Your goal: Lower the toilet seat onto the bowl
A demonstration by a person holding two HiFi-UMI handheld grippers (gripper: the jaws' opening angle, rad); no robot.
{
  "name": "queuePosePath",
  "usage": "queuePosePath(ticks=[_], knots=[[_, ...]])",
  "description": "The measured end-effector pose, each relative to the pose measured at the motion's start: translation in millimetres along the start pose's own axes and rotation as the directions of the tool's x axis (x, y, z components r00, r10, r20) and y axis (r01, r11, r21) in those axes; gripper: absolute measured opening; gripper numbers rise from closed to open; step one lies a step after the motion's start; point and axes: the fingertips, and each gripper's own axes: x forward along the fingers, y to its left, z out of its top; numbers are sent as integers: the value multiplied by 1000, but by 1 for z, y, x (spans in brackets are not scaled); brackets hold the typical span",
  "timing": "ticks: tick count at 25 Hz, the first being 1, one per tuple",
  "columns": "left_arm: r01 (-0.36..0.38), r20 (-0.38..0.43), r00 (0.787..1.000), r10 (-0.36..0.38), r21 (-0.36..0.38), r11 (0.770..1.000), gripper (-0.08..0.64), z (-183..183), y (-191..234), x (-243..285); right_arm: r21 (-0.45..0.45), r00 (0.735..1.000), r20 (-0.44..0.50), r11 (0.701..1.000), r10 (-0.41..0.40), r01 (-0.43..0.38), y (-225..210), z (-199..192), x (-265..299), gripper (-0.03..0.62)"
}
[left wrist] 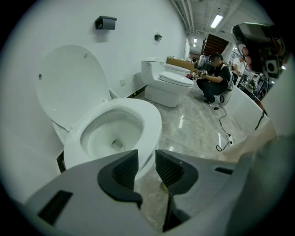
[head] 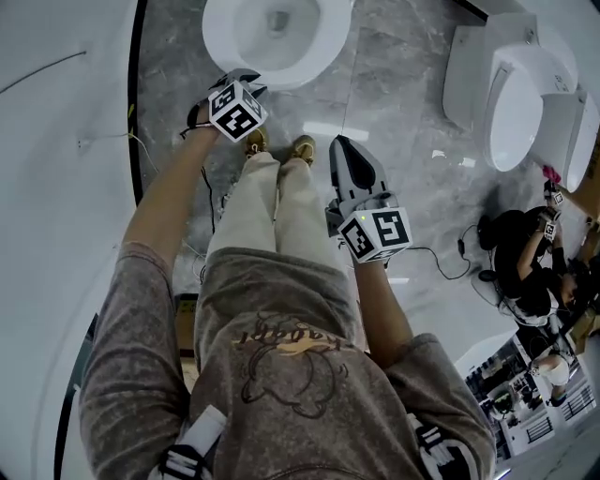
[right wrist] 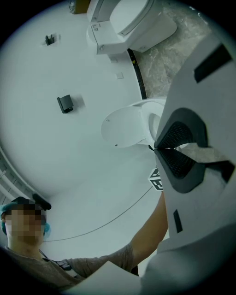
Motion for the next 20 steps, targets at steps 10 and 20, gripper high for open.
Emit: queuePosePath(ticks=[10, 20], knots=[[7, -26, 1000, -10, -121, 993, 117, -48, -13, 76, -2, 999, -32, 1000, -8, 8, -40, -51, 43, 28], [-44, -19, 999, 42, -138, 989, 80, -68, -11, 112, 2, 999, -40, 1000, 1, -1, -56, -81, 64, 28]])
